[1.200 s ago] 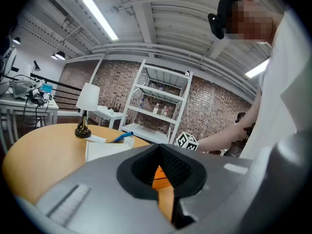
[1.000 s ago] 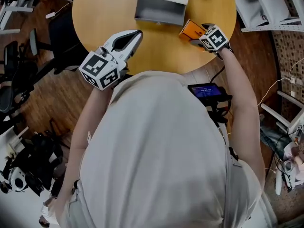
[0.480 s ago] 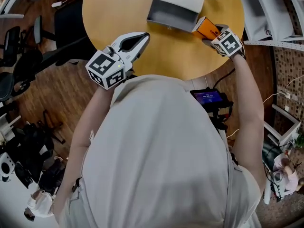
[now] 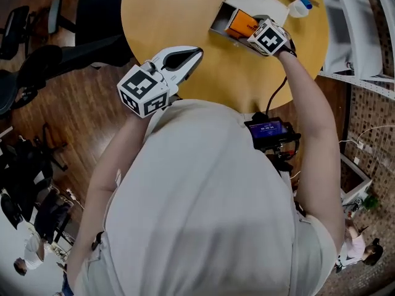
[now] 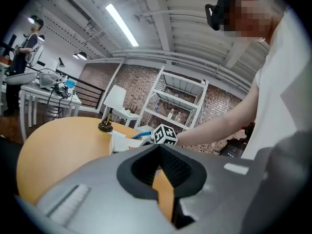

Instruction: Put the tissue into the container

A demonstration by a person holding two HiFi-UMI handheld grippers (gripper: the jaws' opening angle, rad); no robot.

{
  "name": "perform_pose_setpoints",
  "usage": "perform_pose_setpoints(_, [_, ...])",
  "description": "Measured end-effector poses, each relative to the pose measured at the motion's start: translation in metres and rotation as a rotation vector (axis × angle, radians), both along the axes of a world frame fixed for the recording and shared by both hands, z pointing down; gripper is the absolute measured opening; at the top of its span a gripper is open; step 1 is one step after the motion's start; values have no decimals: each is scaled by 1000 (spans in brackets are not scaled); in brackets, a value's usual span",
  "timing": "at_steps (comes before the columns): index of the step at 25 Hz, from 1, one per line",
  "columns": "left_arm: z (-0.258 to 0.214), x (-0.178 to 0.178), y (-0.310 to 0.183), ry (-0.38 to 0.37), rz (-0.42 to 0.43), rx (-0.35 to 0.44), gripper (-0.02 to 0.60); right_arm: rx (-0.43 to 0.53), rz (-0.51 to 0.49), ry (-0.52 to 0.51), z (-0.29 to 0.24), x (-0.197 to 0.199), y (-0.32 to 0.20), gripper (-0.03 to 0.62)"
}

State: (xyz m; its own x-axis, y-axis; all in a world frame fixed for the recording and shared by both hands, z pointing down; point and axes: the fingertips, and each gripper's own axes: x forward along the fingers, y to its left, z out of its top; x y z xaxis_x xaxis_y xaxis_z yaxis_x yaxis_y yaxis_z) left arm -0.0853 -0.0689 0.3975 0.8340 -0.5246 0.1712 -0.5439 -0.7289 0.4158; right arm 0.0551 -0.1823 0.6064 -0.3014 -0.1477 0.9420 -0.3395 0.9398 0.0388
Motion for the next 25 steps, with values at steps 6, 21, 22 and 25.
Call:
perform_pose_setpoints(6, [15, -24, -8, 14, -37, -28, 0, -40, -24, 44, 33, -11, -7, 407])
perform_pose_setpoints(21, [-6, 21, -17, -13, 77, 26, 0, 119, 223, -677, -143, -8, 14, 169])
perform_pose_setpoints(22, [-9, 24, -19, -16, 83, 34, 0, 127, 253, -775, -168, -5, 21, 123])
perform_pose_setpoints(25, [-18, 32, -28, -27, 100, 65, 0, 182, 297, -947, -223, 8, 42, 14])
